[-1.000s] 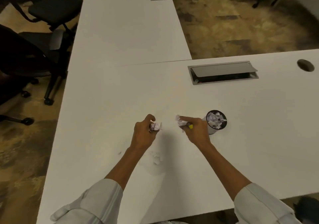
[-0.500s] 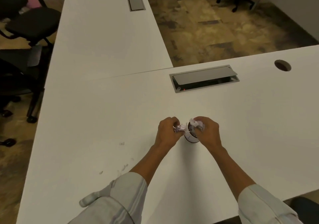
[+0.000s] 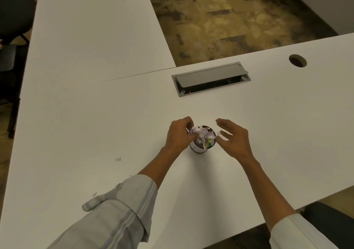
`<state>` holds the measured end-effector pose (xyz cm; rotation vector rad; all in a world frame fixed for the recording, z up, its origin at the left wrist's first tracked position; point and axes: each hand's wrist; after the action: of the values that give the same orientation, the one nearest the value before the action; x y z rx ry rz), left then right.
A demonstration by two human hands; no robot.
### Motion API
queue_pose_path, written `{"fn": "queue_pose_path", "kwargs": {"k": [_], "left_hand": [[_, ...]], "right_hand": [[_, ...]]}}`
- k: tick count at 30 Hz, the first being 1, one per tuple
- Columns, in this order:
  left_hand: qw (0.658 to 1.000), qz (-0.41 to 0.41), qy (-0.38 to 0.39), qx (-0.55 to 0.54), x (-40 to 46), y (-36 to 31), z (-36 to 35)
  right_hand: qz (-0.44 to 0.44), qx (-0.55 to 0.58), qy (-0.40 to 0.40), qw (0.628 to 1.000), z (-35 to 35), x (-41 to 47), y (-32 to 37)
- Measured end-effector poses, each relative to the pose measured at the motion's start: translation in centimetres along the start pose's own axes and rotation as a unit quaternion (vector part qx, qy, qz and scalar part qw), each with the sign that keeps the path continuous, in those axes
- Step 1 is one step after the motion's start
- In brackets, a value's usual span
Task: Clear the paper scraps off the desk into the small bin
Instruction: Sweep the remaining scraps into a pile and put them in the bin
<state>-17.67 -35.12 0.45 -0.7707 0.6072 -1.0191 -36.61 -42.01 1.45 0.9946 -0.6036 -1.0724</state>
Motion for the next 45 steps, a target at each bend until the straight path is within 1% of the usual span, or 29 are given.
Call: {"fn": "queue_pose_path", "kwargs": {"k": [2, 3, 4, 7, 10, 12, 14, 16, 19, 21, 22, 24, 25, 27, 28, 29, 31, 33, 35, 36, 37, 38, 41, 42, 43, 45], "left_hand": [[1.000, -0.013, 0.011, 0.011, 0.4, -0.3, -0.4], [0.999, -0.022, 0.020, 0.024, 0.6, -0.5, -0.6], [0.998, -0.030, 0.034, 0.043, 0.8, -0.8, -0.8], [0.986, -0.055, 0.093, 0.129, 1.4, -1.7, -1.6], [0.967, -0.073, 0.131, 0.204, 1.6, -2.3, -2.3], [0.957, -0.070, 0.144, 0.243, 1.9, -2.4, -2.6], [0.948, -0.064, 0.161, 0.266, 2.2, -2.6, -2.7], [0.942, -0.061, 0.181, 0.277, 2.2, -3.0, -2.9], [0.934, -0.058, 0.207, 0.284, 2.4, -3.6, -3.1], [0.937, -0.044, 0.221, 0.267, 3.0, -3.8, -2.6], [0.942, -0.033, 0.226, 0.246, 3.5, -3.8, -2.2], [0.956, 0.003, 0.231, 0.181, 4.5, -3.6, -0.9], [0.962, 0.017, 0.226, 0.151, 4.8, -3.4, -0.1], [0.972, 0.025, 0.203, 0.118, 5.0, -3.1, 1.4], [0.975, 0.032, 0.191, 0.104, 5.0, -2.8, 2.0], [0.979, 0.042, 0.176, 0.091, 4.8, -2.4, 2.5], [0.987, 0.070, 0.129, 0.067, 4.2, -1.3, 3.2], [0.991, 0.103, 0.081, 0.041, 3.2, 0.3, 3.8], [0.991, 0.127, 0.047, 0.023, 1.5, 2.3, 4.3], [0.989, 0.141, 0.031, 0.015, 0.4, 3.5, 4.5], [0.988, 0.154, 0.012, 0.010, -0.9, 4.8, 4.8], [0.986, 0.165, -0.011, 0.013, -2.4, 6.1, 5.2], [0.979, 0.182, -0.092, 0.023, -7.6, 9.8, 6.2], [0.977, 0.183, -0.107, 0.027, -9.5, 10.8, 6.3], [0.977, 0.179, -0.112, 0.032, -11.3, 11.6, 6.2], [0.981, 0.163, -0.093, 0.049, -14.3, 12.6, 5.4]], "right_hand": [[-0.030, -0.020, -0.064, 0.997, 0.8, -0.7, -0.6], [-0.041, -0.037, -0.081, 0.995, 1.0, -1.2, -1.0], [-0.046, -0.050, -0.079, 0.995, 0.8, -1.7, -1.4], [-0.024, -0.076, -0.030, 0.996, -1.0, -2.9, -2.2], [-0.007, -0.084, -0.024, 0.996, -2.6, -2.5, -2.1], [0.013, -0.131, -0.029, 0.991, -3.3, -1.8, -1.7], [0.020, -0.203, -0.012, 0.979, -3.8, -1.0, -1.5], [-0.010, -0.262, 0.027, 0.965, -4.1, -0.2, -1.3], [-0.058, -0.351, 0.077, 0.931, -4.5, 0.9, -0.7], [-0.059, -0.375, 0.089, 0.921, -4.3, 1.3, -0.1], [-0.049, -0.360, 0.075, 0.929, -3.9, 1.4, 0.1], [-0.042, -0.272, -0.002, 0.961, -2.2, 1.7, 0.2], [-0.046, -0.226, -0.051, 0.972, -1.1, 1.9, -0.1], [-0.084, -0.166, -0.121, 0.975, 0.9, 2.6, -1.3], [-0.115, -0.153, -0.134, 0.972, 1.6, 2.9, -2.2], [-0.138, -0.153, -0.128, 0.970, 1.9, 3.2, -3.2], [-0.135, -0.180, -0.067, 0.972, 1.8, 3.8, -5.3], [-0.098, -0.227, 0.036, 0.968, 0.8, 4.1, -7.1], [-0.066, -0.297, 0.150, 0.941, -0.6, 4.0, -8.5], [-0.048, -0.334, 0.189, 0.922, -1.4, 3.5, -9.1], [-0.025, -0.366, 0.206, 0.907, -2.1, 2.9, -9.7], [-0.001, -0.382, 0.201, 0.902, -2.6, 2.0, -10.2], [0.058, -0.389, 0.142, 0.908, -3.7, -1.0, -10.9], [0.080, -0.396, 0.126, 0.906, -4.0, -2.0, -11.0], [0.098, -0.403, 0.111, 0.903, -4.3, -2.9, -11.2], [0.113, -0.416, 0.088, 0.898, -4.7, -4.3, -11.3]]}}
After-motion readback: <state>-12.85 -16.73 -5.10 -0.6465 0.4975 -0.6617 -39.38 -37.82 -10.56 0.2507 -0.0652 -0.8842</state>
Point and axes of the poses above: each hand's wrist, its own x-axis towards the middle knuckle, its own z-axis out of the back of the hand, y = z × x, and after that the axes turned 1 degree about -y, right-handed
